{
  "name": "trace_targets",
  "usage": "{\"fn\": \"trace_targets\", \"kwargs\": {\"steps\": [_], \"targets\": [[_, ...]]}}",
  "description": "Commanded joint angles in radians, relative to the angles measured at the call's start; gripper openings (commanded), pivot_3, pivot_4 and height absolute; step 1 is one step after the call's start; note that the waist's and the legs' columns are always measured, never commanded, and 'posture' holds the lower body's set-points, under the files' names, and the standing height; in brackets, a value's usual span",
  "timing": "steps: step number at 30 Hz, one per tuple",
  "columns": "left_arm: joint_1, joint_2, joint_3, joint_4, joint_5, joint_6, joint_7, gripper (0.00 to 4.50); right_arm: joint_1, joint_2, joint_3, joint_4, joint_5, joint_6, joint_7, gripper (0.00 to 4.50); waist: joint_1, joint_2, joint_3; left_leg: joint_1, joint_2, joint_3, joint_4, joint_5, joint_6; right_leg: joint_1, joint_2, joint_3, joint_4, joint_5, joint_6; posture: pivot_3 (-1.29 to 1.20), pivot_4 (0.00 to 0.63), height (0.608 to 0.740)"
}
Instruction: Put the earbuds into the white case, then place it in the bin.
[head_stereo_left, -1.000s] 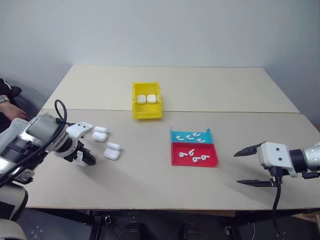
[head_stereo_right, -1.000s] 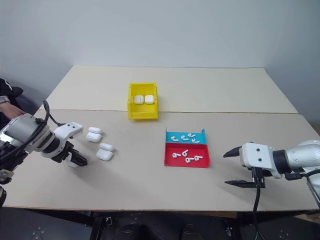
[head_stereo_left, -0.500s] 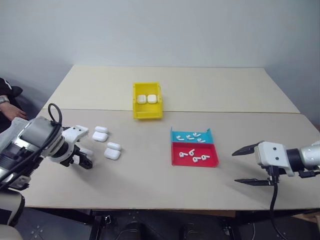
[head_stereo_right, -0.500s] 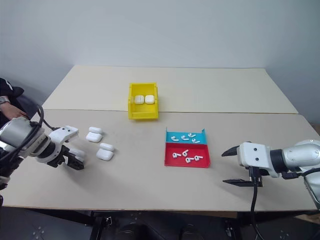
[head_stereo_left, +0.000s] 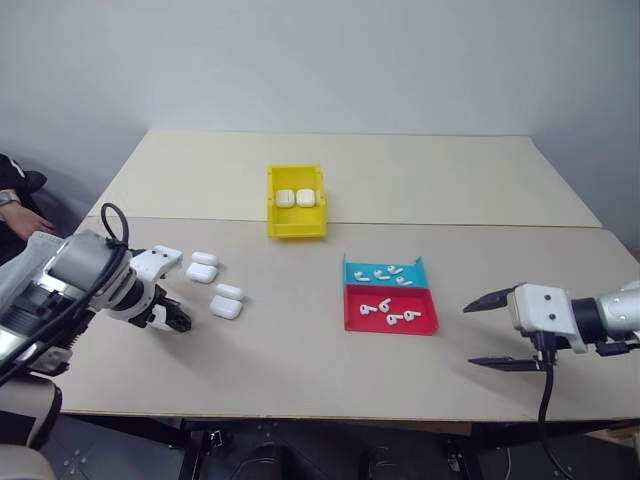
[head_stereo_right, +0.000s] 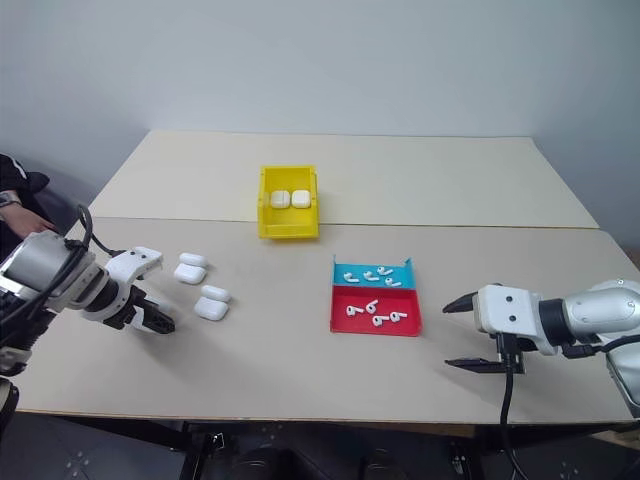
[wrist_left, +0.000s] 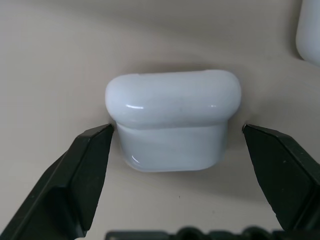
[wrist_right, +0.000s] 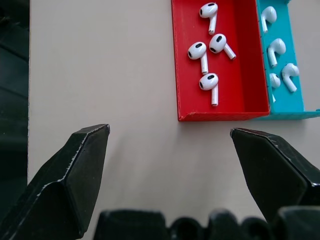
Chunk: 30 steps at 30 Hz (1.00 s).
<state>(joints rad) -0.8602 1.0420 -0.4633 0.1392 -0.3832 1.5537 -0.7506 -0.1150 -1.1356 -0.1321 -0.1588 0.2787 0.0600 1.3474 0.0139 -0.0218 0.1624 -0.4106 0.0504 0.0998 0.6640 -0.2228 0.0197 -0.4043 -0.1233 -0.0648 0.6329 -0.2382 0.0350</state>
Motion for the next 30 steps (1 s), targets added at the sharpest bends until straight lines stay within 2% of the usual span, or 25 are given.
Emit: {"fn": "trace_targets", "kwargs": {"steps": [1,3,6,10,18,22,24,26,28,30], "targets": [[-0.029,0.006,-0.024,0.007,0.011,0.015,-0.006,4.5,0.0,-0.009,-0.03,-0.02,0.005,-0.008,-0.007,4.48,0.0,0.0,0.0,0.0,0.0,0.0,0.0,0.0,0.0,0.0,0.0,0.0,0.0,0.0,0.0,0.0,0.15,0.74],[-0.028,0.015,-0.042,0.0,0.01,0.015,-0.015,4.5,-0.002,-0.01,-0.029,-0.019,0.005,-0.007,-0.009,4.48,-0.001,0.0,0.0,0.0,0.0,0.0,0.0,0.0,0.0,0.0,0.0,0.0,0.0,0.0,0.0,0.0,0.15,0.74],[-0.014,0.023,-0.047,-0.008,0.011,0.014,-0.015,3.96,-0.003,-0.01,-0.027,-0.016,0.003,-0.01,-0.009,4.5,-0.001,0.0,0.0,0.0,0.0,0.0,0.0,0.0,0.0,0.0,0.0,0.0,0.0,0.0,0.0,0.0,0.15,0.74],[-0.005,0.011,-0.028,-0.002,0.018,0.013,0.003,2.79,-0.006,-0.007,-0.022,-0.013,-0.001,-0.014,-0.011,4.5,-0.002,0.0,0.0,0.001,0.0,0.0,0.0,0.0,0.0,0.0,0.0,0.0,0.0,0.0,0.0,0.0,0.15,0.74],[-0.031,0.086,0.026,-0.167,0.009,-0.016,-0.007,2.79,-0.02,-0.013,-0.029,0.002,-0.001,-0.022,-0.007,4.5,-0.002,-0.001,0.0,-0.001,0.0,0.0,0.0,0.0,0.0,-0.001,0.0,0.0,0.0,0.0,0.0,0.0,0.15,0.74],[0.004,0.224,0.092,-0.357,-0.007,-0.122,-0.07,2.79,-0.052,-0.034,-0.045,-0.006,0.016,-0.007,0.009,4.5,-0.006,-0.001,0.001,-0.003,0.0,0.0,0.001,0.0,-0.001,-0.002,0.0,0.0,-0.001,0.0,0.0,0.0,0.15,0.74],[0.075,0.264,0.203,-0.441,-0.037,-0.212,-0.1,2.79,-0.076,-0.051,-0.051,-0.01,0.031,0.004,0.029,4.5,-0.008,-0.001,0.001,-0.004,0.001,0.0,0.001,0.0,-0.001,-0.003,0.0,0.001,-0.001,0.0,0.0,0.0,0.15,0.74],[0.176,0.258,0.387,-0.502,-0.115,-0.308,-0.173,2.79,-0.109,-0.073,-0.042,-0.022,0.038,0.033,0.04,4.5,-0.006,0.0,0.001,-0.003,0.001,0.0,0.001,0.0,-0.001,-0.003,0.0,0.001,-0.001,0.0,0.0,0.0,0.15,0.74],[0.356,0.081,0.65,-0.557,-0.181,-0.548,-0.218,2.79,-0.168,-0.102,0.006,-0.037,0.021,0.068,0.059,4.5,-0.003,0.005,-0.001,-0.002,0.001,0.0,0.001,0.0,0.0,-0.002,0.0,0.0,-0.002,0.0,0.0,0.0,0.15,0.74],[0.465,-0.046,0.751,-0.587,-0.188,-0.727,-0.225,2.79,-0.217,-0.114,0.046,-0.037,0.005,0.085,0.074,4.5,-0.001,0.005,-0.001,0.0,0.001,0.001,0.001,0.0,0.0,-0.001,-0.002,0.0,0.0,0.0,0.0,0.0,0.15,0.74]]}}
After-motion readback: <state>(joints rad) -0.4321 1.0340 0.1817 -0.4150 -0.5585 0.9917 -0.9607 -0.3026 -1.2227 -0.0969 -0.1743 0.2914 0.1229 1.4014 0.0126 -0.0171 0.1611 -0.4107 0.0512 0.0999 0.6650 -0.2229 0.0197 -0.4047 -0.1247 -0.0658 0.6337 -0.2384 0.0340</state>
